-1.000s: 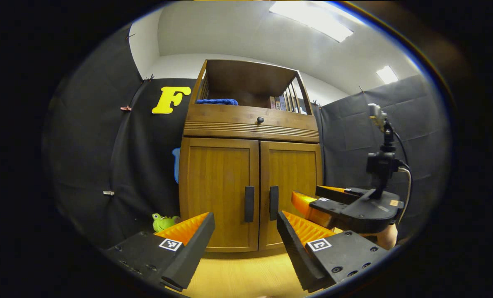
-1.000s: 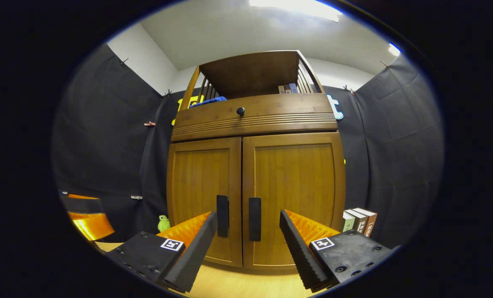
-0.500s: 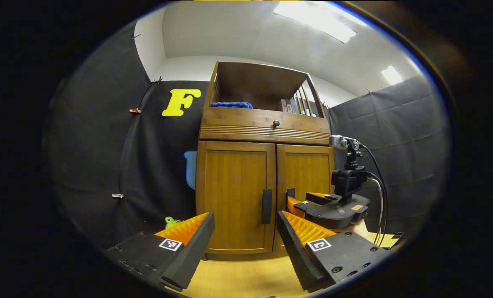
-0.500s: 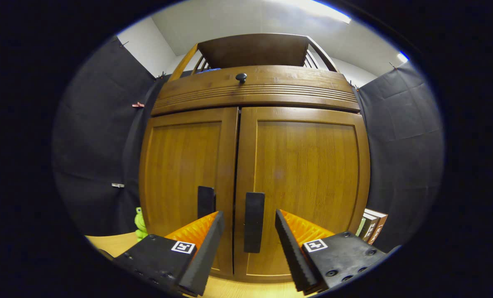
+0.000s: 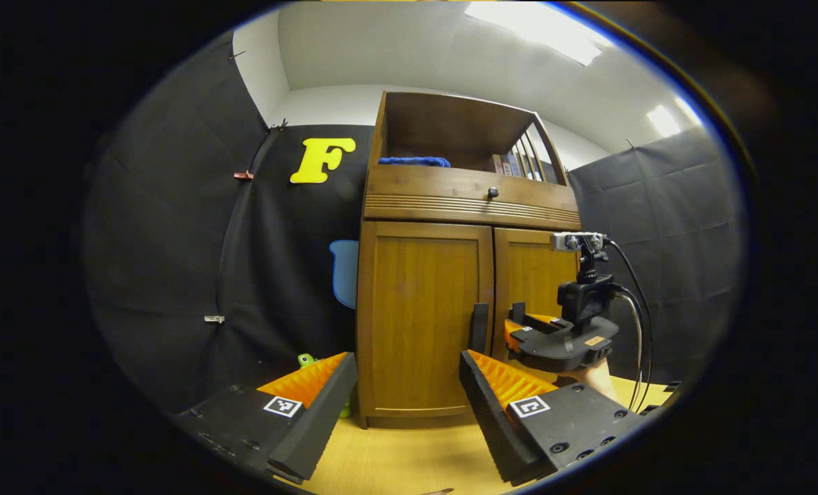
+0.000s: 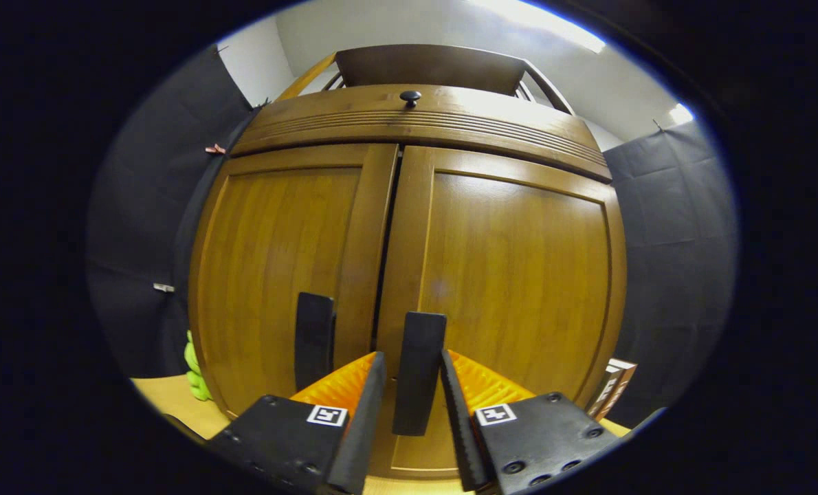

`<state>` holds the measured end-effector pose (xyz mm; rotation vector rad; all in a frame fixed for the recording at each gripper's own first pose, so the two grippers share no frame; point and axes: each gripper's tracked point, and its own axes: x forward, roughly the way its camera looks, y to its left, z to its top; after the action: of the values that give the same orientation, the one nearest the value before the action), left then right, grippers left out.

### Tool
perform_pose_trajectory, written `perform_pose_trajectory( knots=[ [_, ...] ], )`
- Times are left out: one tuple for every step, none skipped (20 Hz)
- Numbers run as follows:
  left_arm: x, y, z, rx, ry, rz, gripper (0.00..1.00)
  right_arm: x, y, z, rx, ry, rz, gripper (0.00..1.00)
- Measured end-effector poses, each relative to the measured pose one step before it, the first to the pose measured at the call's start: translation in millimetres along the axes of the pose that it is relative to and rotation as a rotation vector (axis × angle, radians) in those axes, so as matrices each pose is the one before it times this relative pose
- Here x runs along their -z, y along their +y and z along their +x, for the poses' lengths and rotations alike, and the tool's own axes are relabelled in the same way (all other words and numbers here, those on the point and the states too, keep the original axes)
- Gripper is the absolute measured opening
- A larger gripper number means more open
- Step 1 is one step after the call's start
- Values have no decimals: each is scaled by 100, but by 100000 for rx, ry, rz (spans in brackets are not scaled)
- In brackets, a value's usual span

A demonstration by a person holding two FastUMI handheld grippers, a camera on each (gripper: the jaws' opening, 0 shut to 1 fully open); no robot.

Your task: Open the right door of the double-door shoe cabinet with the right hand, and open the left door with the left hand.

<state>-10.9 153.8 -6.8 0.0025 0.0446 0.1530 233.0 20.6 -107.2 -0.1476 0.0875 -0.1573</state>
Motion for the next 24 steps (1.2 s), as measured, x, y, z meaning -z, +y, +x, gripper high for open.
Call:
perform_pose_trajectory(
  knots=[
    [352,199,16,-355,847,413,94,-25,130,307,224,343,1148,52],
    [88,218,-111,-460,441,325,94,219,115,271,84,914,1797,51],
    [35,285,-122,-624,-61,195,94,243,6,266,254,919,1384,51],
    [-102,238,-41,-663,-422,183,94,248,9,423,354,875,631,51],
    [-16,257,-42,-724,-269,174,94,220,12,441,181,761,-500,51],
    [-33,265,62,-690,11,38,94,165,-65,313,475,166,-1302,52],
    [126,209,23,-550,86,-21,94,67,290,191,-794,159,-1151,52],
    [-4,129,1,-304,207,6,94,221,-291,211,1663,659,-862,52],
    [-27,188,-62,-504,-130,-65,94,-244,-74,-77,-85,-682,590,44],
    [-120,194,52,-516,-261,-71,94,202,-37,7,-286,242,-299,35],
    [58,167,-31,-487,57,-235,94,-26,-47,-78,-295,305,1147,39],
    [-10,49,-35,-427,370,-316,94,-3,50,-4,-761,292,533,34],
    [156,50,-189,-323,442,-168,94,-65,-73,-296,-946,557,2213,29],
    [23,19,-207,-258,429,82,94,-88,82,-501,-1251,500,600,26],
    [42,68,-163,-316,7,224,94,-80,-39,-560,-1477,-96,48,25],
    [-198,-101,-219,-223,-254,59,94,-58,-23,-936,-1490,271,-192,21],
    [-299,-388,-232,279,-422,-173,94,-144,-159,-1071,-1698,-289,-77,21],
    [-283,-523,-279,858,-356,-340,94,-98,-141,-1003,-1916,458,164,21],
    [-37,-529,-235,1015,-114,-261,94,-146,-196,-1025,-1687,337,767,21],
    [-156,-570,-299,1115,135,-128,94,-132,-320,-1183,-1424,438,890,21],
    [1,-447,-137,925,173,131,97,-216,-261,-1094,-871,241,150,21],
    [-108,-562,-300,1055,-63,331,94,-163,-302,-1004,-458,-222,-211,30],
    [-36,-616,-249,1000,-188,413,97,-40,-463,-1076,-201,106,-529,25],
    [-122,-485,-255,924,3,341,94,-106,-367,-934,-147,-270,-382,21]
  ],
)
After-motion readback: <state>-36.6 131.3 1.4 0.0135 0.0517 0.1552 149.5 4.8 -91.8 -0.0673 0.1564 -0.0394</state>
